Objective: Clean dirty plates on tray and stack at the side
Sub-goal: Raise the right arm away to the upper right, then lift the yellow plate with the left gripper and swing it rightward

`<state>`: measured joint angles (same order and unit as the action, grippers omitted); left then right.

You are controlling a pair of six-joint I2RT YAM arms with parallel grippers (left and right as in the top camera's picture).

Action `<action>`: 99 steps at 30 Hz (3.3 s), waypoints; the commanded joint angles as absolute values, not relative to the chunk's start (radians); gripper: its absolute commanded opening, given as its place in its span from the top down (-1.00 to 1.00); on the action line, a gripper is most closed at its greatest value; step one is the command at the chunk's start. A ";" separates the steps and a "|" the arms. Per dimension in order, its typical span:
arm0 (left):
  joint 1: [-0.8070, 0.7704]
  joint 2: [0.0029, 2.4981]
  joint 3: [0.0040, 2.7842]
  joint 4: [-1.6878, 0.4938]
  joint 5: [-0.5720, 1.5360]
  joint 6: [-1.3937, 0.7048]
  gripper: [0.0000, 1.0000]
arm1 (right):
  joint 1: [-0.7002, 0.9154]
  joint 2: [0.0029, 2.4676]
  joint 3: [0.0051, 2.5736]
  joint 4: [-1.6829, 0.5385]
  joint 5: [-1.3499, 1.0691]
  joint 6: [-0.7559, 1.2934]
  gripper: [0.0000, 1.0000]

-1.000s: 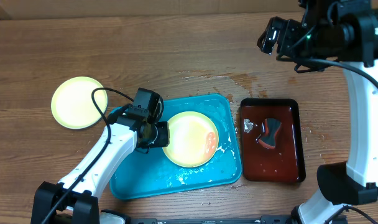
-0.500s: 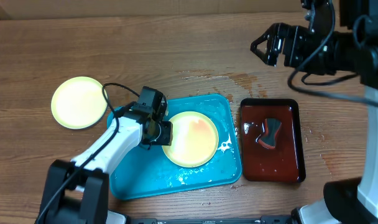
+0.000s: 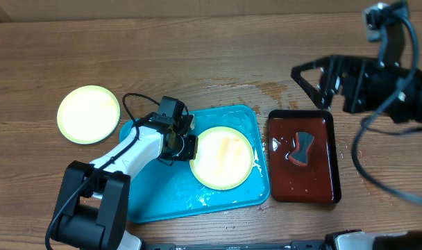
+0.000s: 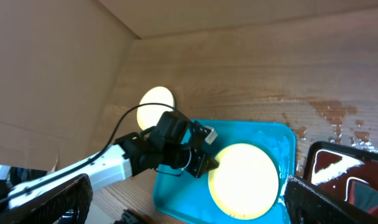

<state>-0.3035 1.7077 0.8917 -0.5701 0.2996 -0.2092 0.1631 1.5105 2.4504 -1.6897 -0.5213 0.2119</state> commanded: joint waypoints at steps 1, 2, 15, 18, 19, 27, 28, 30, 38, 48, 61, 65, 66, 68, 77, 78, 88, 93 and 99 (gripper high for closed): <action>-0.301 1.730 0.897 -0.572 0.309 -0.218 0.92 | 0.158 1.462 2.476 -1.677 -0.533 0.200 -1.00; -0.301 1.730 0.897 -0.572 0.318 -0.218 0.92 | 0.158 1.451 2.476 -1.674 -0.533 0.200 -1.00; -0.297 1.730 0.897 -0.570 0.366 -0.244 0.92 | 0.158 1.417 2.476 -1.689 -0.533 0.200 -1.00; -0.286 1.729 0.902 -0.582 0.324 -0.304 0.92 | 0.158 1.416 2.476 -1.689 -0.533 0.200 -1.00; -0.281 1.727 0.905 -0.586 0.326 -0.305 0.92 | 0.158 1.416 2.476 -1.689 -0.533 0.200 -1.00; -0.295 1.636 0.984 -0.672 0.241 -0.345 0.92 | 0.157 1.417 2.476 -1.689 -0.488 0.200 -1.00; -0.300 1.612 1.000 -0.690 0.220 -0.345 0.91 | 0.157 1.417 2.476 -1.689 -0.465 0.200 -1.00; -0.308 1.578 1.029 -0.722 0.185 -0.354 0.92 | 0.157 1.417 2.476 -1.689 -0.430 0.200 -1.00; -0.352 1.481 1.157 -0.851 0.056 -0.420 0.92 | 0.157 1.417 2.475 -1.691 -0.247 0.202 -1.00; -0.524 1.477 1.340 -0.943 -0.133 -0.428 0.91 | 0.157 1.417 2.475 -1.693 -0.078 0.254 -1.00; -0.628 1.652 1.553 -0.950 -0.182 -0.441 0.92 | 0.157 1.400 2.476 -1.663 -0.045 0.288 -1.00; -0.671 1.732 1.641 -0.966 -0.183 -0.422 0.92 | 0.157 1.365 2.476 -1.594 -0.044 0.287 -1.00; -0.681 1.748 1.660 -0.973 -0.183 -0.422 0.92 | 0.157 1.354 2.476 -1.573 -0.034 0.287 -1.00; -0.702 1.782 1.695 -0.983 -0.183 -0.413 0.92 | 0.157 1.330 2.476 -1.540 0.012 0.287 -1.00; -0.772 1.877 1.733 -0.984 -0.223 -0.391 0.92 | 0.157 1.267 2.476 -1.569 0.146 0.288 -1.00; -0.782 1.884 1.733 -0.980 -0.242 -0.385 0.92 | 0.157 1.267 2.476 -1.579 0.150 0.288 -1.00; -0.923 1.893 1.747 -0.912 -0.510 -0.309 0.92 | 0.157 1.265 2.476 -1.605 0.149 0.288 -1.00; -1.005 1.893 1.750 -0.880 -0.696 -0.247 0.92 | 0.157 1.265 2.476 -1.607 0.149 0.288 -1.00; -1.078 1.893 1.750 -0.817 -0.868 -0.166 0.92 | 0.157 1.265 2.476 -1.607 0.149 0.288 -1.00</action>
